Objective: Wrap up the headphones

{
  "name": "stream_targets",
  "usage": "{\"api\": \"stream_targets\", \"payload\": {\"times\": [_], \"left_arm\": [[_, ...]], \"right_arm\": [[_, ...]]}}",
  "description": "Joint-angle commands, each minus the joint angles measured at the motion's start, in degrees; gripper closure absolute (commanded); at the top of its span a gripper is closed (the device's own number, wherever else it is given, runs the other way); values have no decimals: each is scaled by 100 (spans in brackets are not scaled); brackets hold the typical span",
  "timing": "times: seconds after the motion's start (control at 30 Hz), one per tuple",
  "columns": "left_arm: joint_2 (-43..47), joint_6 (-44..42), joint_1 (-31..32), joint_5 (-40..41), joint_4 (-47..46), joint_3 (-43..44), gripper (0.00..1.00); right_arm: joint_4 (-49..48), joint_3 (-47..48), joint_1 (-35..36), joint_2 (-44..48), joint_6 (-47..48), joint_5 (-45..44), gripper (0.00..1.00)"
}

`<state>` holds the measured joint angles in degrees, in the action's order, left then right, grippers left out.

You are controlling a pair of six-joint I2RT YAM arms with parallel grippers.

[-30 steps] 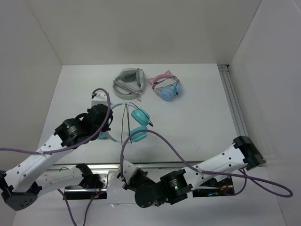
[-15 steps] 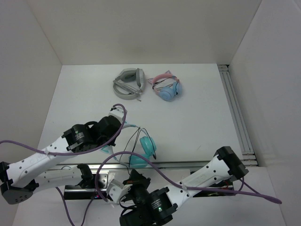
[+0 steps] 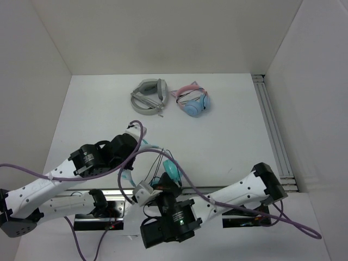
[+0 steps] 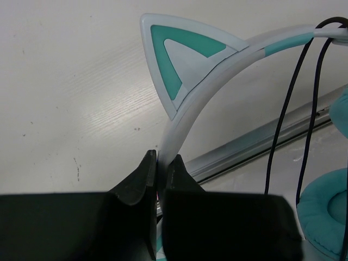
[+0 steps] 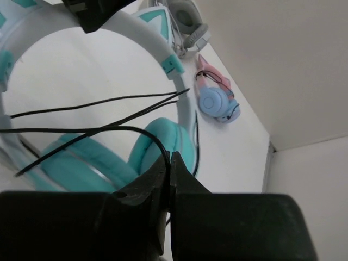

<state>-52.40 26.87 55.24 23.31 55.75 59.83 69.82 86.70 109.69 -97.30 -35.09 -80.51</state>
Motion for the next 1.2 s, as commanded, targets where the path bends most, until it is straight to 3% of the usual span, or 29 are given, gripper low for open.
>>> {"api": "stream_targets", "payload": {"times": [0.0, 0.03, 0.1, 0.23, 0.47, 0.73, 0.97, 1.17], "left_arm": [[2, -24, 22, -239, -266, 195, 100], [2, -24, 22, -239, -266, 195, 100], [2, -24, 22, -109, -266, 195, 100], [-50, 29, 22, 7, -266, 195, 100], [-244, 29, 74, 182, -213, 248, 100], [-411, -147, 127, -89, -265, 248, 100], [-244, -332, 127, -458, -380, 195, 100], [-438, -385, 127, -529, -380, 195, 100]], "right_arm": [[-1264, -161, -263, 719, 1784, -28, 93], [-2322, -301, -481, 1069, 2265, 383, 93], [-3233, -679, -807, 1518, 2961, 789, 93], [-3956, -970, -1221, 1845, 3499, 1343, 93], [-4345, -970, -1810, 1759, 4299, 2487, 93], [-4661, -1365, -1863, 1371, 5152, 1856, 94], [-5531, -2305, -1863, 1950, 5732, 1415, 94], [-5586, -2561, -2118, 2724, 5462, 1915, 77]]}}
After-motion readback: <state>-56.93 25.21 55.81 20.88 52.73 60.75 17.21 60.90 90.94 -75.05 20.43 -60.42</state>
